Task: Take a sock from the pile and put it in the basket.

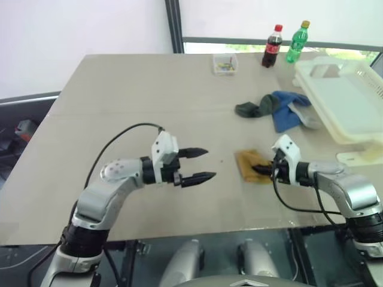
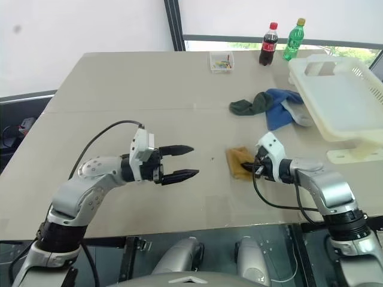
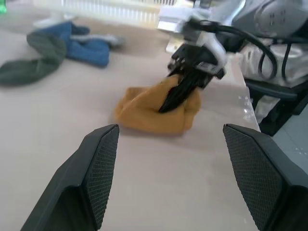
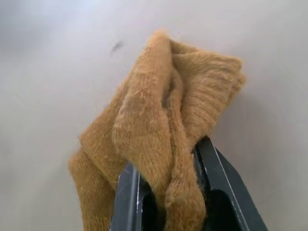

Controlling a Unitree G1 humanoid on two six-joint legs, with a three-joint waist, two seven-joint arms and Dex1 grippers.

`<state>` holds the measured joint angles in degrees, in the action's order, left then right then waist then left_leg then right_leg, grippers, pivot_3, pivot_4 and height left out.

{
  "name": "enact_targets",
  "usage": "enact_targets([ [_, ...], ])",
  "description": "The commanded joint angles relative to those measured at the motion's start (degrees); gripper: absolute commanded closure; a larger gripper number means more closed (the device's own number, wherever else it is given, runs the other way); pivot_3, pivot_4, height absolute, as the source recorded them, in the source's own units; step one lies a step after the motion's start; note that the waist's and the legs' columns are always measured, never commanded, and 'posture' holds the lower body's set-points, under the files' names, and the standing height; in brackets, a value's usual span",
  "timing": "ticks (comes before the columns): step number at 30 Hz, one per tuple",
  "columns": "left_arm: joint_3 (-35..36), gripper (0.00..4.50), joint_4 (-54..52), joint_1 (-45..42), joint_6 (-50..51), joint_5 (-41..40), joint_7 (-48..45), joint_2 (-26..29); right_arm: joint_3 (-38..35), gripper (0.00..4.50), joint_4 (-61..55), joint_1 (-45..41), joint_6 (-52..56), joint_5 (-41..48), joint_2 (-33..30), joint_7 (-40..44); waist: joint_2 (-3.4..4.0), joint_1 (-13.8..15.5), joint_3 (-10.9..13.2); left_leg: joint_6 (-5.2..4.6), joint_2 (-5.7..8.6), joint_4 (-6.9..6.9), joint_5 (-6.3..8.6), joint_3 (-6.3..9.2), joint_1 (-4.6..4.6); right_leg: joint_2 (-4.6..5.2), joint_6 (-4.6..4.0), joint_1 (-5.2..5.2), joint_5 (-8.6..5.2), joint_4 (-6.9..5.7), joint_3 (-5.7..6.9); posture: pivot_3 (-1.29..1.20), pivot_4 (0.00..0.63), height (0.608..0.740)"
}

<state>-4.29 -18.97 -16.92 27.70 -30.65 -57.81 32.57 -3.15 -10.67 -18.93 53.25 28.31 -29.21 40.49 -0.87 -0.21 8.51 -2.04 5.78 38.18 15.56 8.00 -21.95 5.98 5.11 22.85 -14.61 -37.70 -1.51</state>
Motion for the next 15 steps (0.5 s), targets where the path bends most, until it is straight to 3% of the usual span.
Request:
enact_targets([
  [1,-0.4,0.80,-1.2,-3.0,-1.4,-0.6,1.5,-2.5,-16.5,4.47,-4.1,-4.8,4.2,8.4,1.2,-7.7,0.33,0.1,0.2,0.10,0.04,-0.01,-0.06,-0.05,-0.08,0.03,0.00,0.15,0.01,-0.06,-0.06,0.00,0.150,0.740],
  [7,-2.9,0.80,3.5,-9.6,-4.2,1.7,6.1,-11.6,-30.2,4.47,0.8,-14.1,3.5,9.4,-2.5,-20.1,0.37,0.8,0.2,0.25,0.05,0.02,-0.17,-0.09,-0.88,0.01,-0.02,0.91,0.00,-0.04,-0.04,0.00,0.150,0.740],
  [10,-4.3,0.80,6.1,-12.5,-6.9,3.8,9.2,-16.8,-31.7,4.47,9.7,-20.2,0.7,2.5,-6.1,-29.8,0.37,1.0,0.2,0.21,0.13,0.07,-0.16,-0.24,-0.93,0.07,-0.01,0.91,0.01,0.00,-0.15,0.00,0.150,0.740],
  [15,-5.1,0.80,10.6,-14.7,-13.2,9.5,15.1,-22.5,-30.3,4.47,30.4,-28.0,-6.7,-4.6,-10.3,-35.7,0.37,0.5,0.2,0.21,0.07,0.01,-0.16,-0.34,-0.89,0.02,-0.01,0.92,0.01,-0.04,-0.22,0.00,0.150,0.740],
])
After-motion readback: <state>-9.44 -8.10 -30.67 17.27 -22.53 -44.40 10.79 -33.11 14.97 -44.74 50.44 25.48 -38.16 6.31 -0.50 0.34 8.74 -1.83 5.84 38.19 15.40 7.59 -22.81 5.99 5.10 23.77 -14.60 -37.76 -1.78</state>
